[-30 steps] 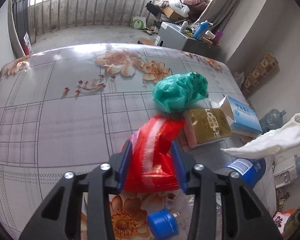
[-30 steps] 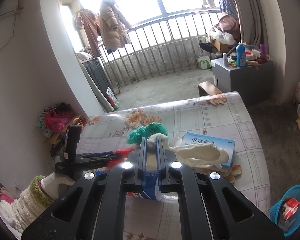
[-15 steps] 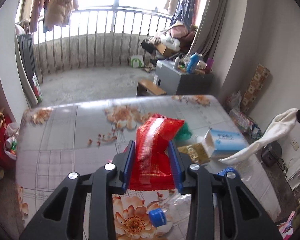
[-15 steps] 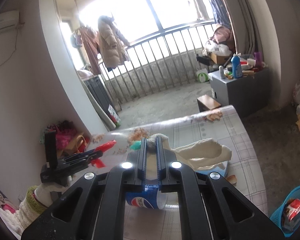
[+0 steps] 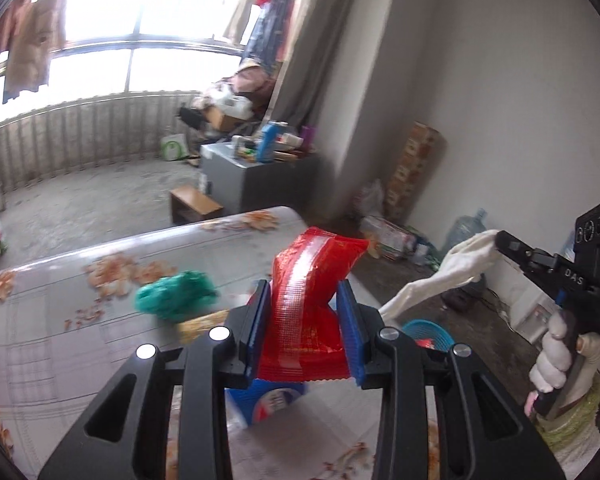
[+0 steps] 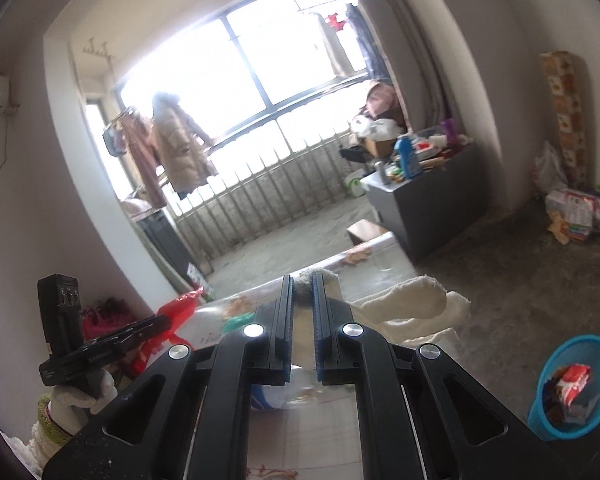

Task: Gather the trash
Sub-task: 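Carry the red bag and Pepsi cup with both grippers over the wastebasket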

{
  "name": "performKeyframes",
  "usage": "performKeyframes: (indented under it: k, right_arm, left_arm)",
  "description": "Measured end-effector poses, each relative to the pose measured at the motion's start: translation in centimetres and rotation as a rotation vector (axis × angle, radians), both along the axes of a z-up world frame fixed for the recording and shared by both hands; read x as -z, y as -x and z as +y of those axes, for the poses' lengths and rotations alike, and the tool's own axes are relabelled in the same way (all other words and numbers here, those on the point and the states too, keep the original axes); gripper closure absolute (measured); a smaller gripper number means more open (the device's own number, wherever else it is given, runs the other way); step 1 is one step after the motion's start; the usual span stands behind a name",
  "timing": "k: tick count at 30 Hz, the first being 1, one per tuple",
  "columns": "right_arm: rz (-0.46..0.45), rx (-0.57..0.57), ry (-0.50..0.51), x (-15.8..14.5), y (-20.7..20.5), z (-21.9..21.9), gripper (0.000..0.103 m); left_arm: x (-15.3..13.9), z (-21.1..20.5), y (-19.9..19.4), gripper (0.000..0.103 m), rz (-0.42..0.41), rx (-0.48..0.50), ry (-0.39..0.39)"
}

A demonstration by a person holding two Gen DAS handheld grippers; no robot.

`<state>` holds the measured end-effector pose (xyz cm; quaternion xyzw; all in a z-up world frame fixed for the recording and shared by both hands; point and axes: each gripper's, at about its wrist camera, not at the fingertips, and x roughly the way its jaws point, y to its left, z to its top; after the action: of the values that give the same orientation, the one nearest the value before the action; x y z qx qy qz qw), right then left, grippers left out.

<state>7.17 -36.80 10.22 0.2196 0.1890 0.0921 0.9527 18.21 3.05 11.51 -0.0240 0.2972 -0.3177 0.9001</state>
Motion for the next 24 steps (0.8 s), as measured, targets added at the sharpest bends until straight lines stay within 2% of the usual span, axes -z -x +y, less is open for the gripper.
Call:
performKeyframes:
  k: [7, 13, 18, 24]
  right_arm:
    - [-0.011, 0.151, -0.04, 1.0, 3.8, -6.5, 0.096]
    - [0.024, 0.297, -0.046, 3.3, 6.5, -11.9, 0.096]
    - [0.095, 0.415, -0.045, 5.8, 7.8, -16.2, 0.096]
    - [0.211, 0.499, -0.02, 9.5, 7.9, -20.2, 0.096]
  left_arm:
    - [-0.4, -9.9, 0.5, 0.07, 0.027, 0.19, 0.006]
    - [1.0, -19.2, 0.3, 0.07, 0.125, 0.351, 0.021]
    - [3.4, -28.7, -0.5, 0.07, 0.21, 0.469, -0.032]
    - [7.2, -39.6, -1.3, 0.07, 0.28, 0.589, -0.113]
